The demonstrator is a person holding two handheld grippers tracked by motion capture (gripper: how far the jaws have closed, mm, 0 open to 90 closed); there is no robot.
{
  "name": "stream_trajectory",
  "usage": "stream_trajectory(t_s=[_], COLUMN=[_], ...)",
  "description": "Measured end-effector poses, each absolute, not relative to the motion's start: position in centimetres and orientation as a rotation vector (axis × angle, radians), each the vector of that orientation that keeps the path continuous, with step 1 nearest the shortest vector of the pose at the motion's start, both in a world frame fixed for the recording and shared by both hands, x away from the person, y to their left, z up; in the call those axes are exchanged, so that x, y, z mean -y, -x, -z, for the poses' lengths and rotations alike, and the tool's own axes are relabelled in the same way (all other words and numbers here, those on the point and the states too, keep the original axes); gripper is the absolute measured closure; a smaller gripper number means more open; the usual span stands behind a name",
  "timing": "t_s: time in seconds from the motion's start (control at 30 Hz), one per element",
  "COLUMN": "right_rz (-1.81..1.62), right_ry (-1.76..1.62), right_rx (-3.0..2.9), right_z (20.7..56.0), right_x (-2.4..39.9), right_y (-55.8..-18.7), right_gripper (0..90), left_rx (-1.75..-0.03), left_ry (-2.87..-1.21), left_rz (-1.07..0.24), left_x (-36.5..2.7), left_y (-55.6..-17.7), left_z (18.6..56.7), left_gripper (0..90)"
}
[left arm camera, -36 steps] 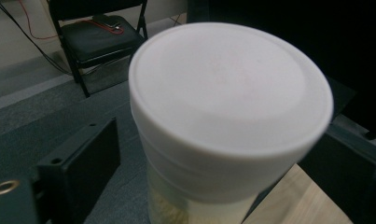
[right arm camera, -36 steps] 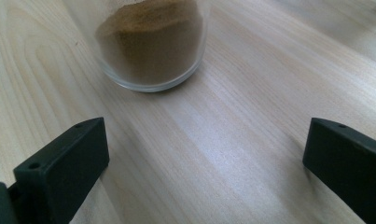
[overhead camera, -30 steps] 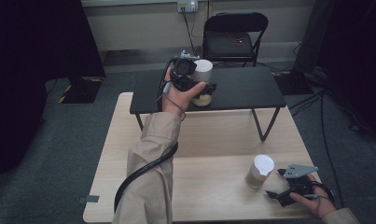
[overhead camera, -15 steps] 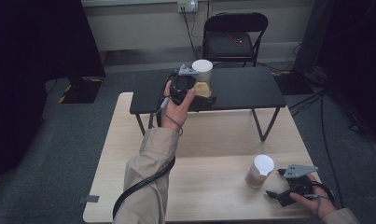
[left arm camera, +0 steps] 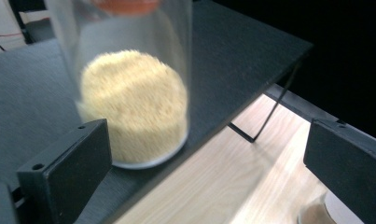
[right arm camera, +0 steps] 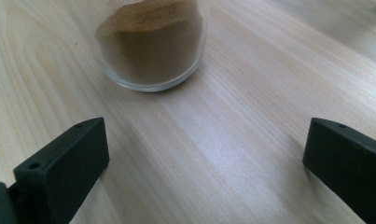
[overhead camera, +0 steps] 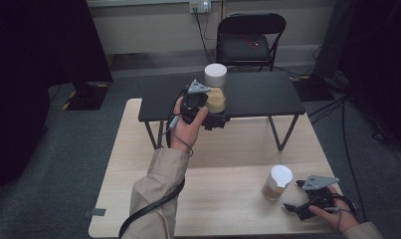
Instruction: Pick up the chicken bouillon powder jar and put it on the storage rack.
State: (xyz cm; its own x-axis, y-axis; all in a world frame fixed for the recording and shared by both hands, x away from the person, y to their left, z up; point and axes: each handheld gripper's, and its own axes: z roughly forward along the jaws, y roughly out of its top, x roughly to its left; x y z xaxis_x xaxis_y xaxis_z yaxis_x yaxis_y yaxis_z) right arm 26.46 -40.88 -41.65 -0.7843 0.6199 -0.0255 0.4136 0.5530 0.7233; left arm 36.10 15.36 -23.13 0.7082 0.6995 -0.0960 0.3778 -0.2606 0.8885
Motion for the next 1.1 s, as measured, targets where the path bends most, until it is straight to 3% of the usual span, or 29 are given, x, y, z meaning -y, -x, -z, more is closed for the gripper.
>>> stream_trajectory(t_s=[1.1], right_rz=[-1.062], right_ry=[-0.859], right_rx=[-2.514], right_z=[41.6], right_x=[40.9], right_y=[-26.5], right_gripper=[0.0], left_rx=[-0.827], left_ry=[-1.875], left_rz=[-0.275], left_x=[-16.3], left_y=[-35.3], left_z=[33.0], left_gripper=[0.3])
